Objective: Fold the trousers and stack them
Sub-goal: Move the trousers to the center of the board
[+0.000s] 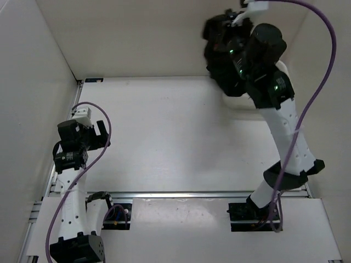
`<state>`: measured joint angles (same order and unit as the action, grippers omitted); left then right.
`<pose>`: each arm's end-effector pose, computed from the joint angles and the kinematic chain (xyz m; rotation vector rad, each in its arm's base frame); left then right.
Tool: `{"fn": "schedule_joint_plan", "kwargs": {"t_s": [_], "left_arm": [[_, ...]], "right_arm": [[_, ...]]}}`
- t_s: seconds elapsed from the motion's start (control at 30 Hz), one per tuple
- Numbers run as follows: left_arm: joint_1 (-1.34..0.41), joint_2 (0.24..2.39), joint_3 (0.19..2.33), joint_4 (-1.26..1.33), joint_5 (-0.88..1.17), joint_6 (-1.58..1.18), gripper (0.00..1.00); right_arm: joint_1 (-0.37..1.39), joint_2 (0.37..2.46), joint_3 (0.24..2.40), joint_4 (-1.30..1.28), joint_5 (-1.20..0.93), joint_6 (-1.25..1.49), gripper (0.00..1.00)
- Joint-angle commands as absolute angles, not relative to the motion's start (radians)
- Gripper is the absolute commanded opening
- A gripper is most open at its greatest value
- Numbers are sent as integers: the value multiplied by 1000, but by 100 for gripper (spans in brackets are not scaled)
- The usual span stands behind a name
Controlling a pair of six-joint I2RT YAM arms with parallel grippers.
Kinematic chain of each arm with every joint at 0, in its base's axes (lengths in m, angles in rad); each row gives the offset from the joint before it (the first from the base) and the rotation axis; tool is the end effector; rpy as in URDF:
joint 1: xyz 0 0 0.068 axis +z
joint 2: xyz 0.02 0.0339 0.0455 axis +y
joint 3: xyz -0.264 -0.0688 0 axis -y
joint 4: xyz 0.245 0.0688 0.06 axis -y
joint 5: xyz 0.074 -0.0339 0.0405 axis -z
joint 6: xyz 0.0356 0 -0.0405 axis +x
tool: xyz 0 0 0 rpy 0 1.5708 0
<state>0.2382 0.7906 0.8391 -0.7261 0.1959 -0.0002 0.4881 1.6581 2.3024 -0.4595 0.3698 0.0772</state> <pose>0.1580 0.0312 0.3047 -0.1612 2.2288 -0.0909 0.2783 0.1332 0.5913 0.0226 1.4018 0.2137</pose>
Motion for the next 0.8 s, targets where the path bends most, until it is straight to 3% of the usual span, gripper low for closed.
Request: {"fn": "schedule_joint_plan", "kwargs": {"t_s": [0.0, 0.17, 0.57, 0.6, 0.63, 0.7, 0.73, 0.77], "left_arm": [[233, 762, 903, -719, 227, 0, 100], [224, 762, 957, -701, 181, 0, 100], [215, 762, 1031, -701, 72, 0, 100], [215, 762, 1031, -701, 72, 0, 100], [215, 772, 1031, -701, 84, 0, 100], [204, 787, 988, -718, 98, 0, 100], [204, 814, 977, -732, 109, 0, 100], [204, 836, 977, -748, 109, 0, 100]], "right_arm": [[763, 1629, 2393, -344, 293, -150, 0], [853, 1553, 2344, -292, 110, -6, 0], [821, 1520, 1837, -391, 529, 107, 0], [766, 1535, 1826, -417, 554, 130, 4], [726, 1589, 1825, -454, 554, 200, 43], [575, 1681, 1925, -624, 414, 264, 83], [525, 1804, 1981, -687, 329, 278, 99], [482, 1874, 2056, -847, 263, 296, 99]]}}
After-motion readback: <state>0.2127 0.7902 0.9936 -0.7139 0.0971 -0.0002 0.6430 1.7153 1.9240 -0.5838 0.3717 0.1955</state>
